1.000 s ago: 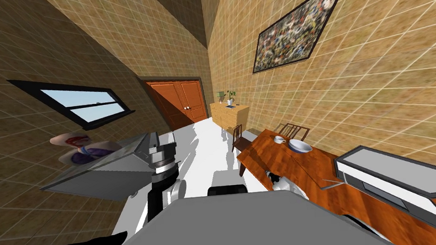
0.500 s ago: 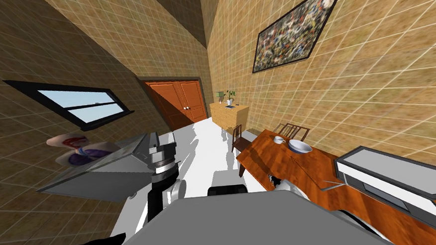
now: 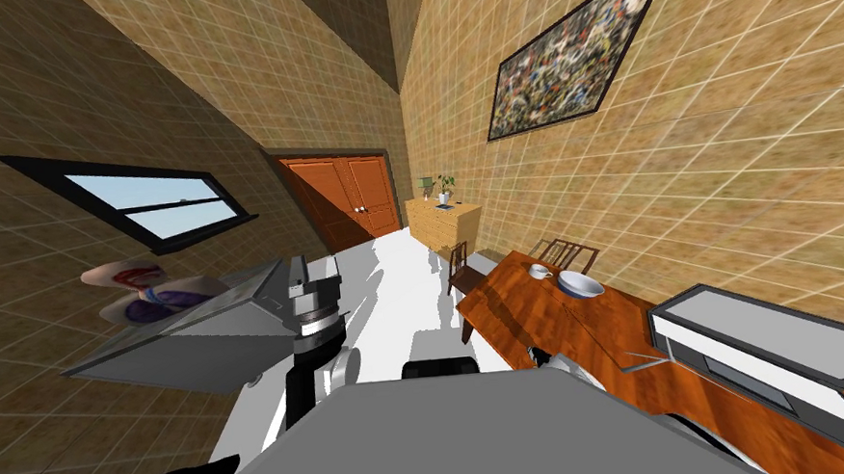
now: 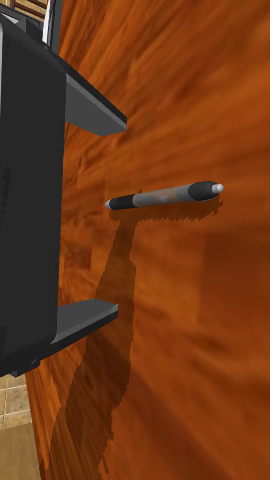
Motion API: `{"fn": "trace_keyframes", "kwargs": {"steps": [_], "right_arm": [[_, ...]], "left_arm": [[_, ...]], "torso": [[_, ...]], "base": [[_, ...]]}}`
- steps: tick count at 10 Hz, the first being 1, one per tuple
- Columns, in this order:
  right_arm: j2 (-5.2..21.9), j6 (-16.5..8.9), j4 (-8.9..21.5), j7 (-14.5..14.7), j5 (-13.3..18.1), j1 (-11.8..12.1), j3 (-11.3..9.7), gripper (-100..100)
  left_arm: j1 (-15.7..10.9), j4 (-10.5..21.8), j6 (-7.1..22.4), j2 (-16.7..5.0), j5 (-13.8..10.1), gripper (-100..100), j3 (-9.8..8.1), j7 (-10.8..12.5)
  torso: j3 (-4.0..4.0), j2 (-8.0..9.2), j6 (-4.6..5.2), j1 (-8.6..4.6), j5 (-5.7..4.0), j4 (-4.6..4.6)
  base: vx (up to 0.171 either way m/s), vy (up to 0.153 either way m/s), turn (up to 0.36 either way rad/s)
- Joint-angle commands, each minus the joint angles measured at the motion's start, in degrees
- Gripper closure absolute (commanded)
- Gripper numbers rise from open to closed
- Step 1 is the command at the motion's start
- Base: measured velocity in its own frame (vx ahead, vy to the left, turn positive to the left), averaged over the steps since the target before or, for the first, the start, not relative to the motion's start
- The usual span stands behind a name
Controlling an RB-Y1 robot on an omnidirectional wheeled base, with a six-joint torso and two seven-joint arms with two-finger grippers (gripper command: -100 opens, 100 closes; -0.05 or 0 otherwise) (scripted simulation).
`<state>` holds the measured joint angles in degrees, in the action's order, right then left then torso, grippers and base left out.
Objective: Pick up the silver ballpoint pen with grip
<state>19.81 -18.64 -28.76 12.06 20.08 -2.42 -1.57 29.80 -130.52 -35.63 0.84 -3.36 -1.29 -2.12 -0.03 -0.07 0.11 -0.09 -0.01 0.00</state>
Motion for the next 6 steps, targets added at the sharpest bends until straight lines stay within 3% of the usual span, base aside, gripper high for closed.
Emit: {"fn": "trace_keyframes", "kwargs": {"steps": [1,2,3,4,5,6], "right_arm": [[0.0,0.0,1.6,-0.3,0.4,-0.2,0.2,-100],[-0.1,0.4,2.1,-0.5,0.9,-0.8,0.3,-100],[-0.1,0.5,2.4,-0.7,1.0,-0.9,0.3,0],[-2.3,-0.8,2.1,-3.1,3.9,-1.0,1.7,-100],[-2.3,-0.8,3.2,-3.1,5.1,-1.0,1.7,-100],[-2.3,-0.8,2.1,-3.1,5.1,-1.0,1.7,-100]], "left_arm": [[0.0,0.0,0.0,0.0,0.0,0,0.0,0.0],[0.0,0.0,0.0,0.0,0.0,0,0.0,0.0],[0.0,0.0,0.0,0.0,0.0,0,0.0,0.0],[0.0,0.0,0.0,0.0,0.0,0,0.0,0.0],[0.0,0.0,0.0,0.0,0.0,0,0.0,0.0],[0.0,0.0,0.0,0.0,0.0,0,-0.01,0.0]], "torso": [[0.0,0.0,0.0,0.0,0.0,0.0],[-0.01,-0.02,-0.01,-0.02,0.0,0.0],[0.0,0.01,-0.01,0.01,0.0,0.0],[0.02,0.03,-0.01,0.04,0.01,0.01],[0.03,0.05,-0.03,-0.17,-0.04,0.01],[0.05,0.08,0.01,-0.26,-0.06,0.02]], "base": [[0.017,-0.018,-0.011],[0.008,-0.009,0.0],[0.0,0.0,0.0],[-0.009,-0.075,0.035],[-0.008,-0.093,0.045],[-0.008,-0.044,0.004]]}}
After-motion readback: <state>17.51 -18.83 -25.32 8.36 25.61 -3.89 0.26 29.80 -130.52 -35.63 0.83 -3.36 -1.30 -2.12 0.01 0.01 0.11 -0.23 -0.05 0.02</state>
